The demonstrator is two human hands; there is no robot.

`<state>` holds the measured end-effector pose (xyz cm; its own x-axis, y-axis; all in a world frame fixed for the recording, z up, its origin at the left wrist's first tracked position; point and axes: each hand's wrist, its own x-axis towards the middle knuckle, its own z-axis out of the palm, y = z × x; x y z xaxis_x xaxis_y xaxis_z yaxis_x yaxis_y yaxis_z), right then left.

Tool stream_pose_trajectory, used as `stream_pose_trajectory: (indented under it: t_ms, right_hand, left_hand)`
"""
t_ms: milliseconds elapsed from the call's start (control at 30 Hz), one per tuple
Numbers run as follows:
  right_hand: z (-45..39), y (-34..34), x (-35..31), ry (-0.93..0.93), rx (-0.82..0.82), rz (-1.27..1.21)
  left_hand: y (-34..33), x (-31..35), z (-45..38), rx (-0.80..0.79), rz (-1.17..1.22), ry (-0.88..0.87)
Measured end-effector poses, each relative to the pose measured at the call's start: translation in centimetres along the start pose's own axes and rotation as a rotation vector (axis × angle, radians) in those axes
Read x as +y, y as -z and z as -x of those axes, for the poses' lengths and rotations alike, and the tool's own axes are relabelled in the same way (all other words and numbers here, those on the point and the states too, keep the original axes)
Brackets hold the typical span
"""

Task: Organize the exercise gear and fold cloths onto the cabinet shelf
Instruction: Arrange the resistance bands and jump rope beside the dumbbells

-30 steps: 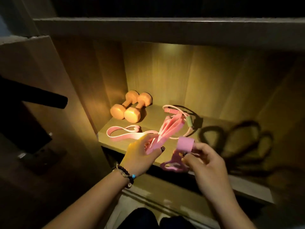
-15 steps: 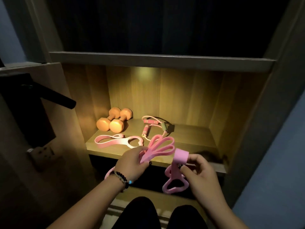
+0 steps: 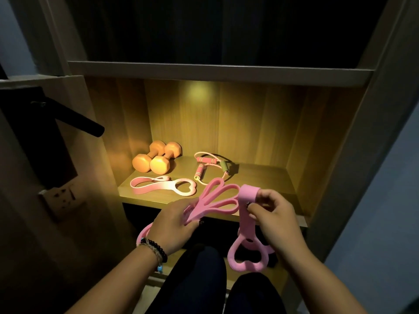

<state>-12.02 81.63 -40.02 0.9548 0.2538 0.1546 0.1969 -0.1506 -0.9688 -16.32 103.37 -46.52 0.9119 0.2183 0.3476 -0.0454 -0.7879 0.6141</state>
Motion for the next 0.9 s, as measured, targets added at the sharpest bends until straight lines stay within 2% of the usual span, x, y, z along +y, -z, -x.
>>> stream_pose_trajectory:
  t_ms: [133, 300, 467, 567, 700, 767, 900]
  right_hand:
    - [-2.2, -0.8, 0.5, -0.011, -0.008, 0.007]
    - [-5.3, -1.5, 1.8, -0.11, -0.014, -0.091]
    - [-8.3, -0.9, 2.5, -0.084, 0.027, -0.037]
    - [-10.1, -0.5, 2.5, -0.051, 0.072, 0.083]
    - [-11.7, -0.1, 2.2, -0.062, 0.131, 0.125]
    - [-12.0, -0.3, 1.9, -0.091, 0.14, 0.084]
    - [-12.4, -1.3, 1.2, -0.097, 0.097, 0.051]
  left_hand:
    - [-0.8, -1.0, -2.9, -0.016, -0.029, -0.011]
    - [-3.6, -2.9, -8.8, -0.125, -0.085, 0.004]
    - [-7.8, -3.9, -15.1, -0.234, -0.128, -0.008]
    - [-10.8, -4.2, -18.0, -0.265, -0.168, -0.006]
    - [-14.0, -4.9, -19.4, -0.284, -0.135, 0.083]
    - [-14.8, -5.6, -19.3, -0.278, -0.119, 0.074]
    - [-14.2, -5.9, -19.1, -0.261, 0.051, 0.075]
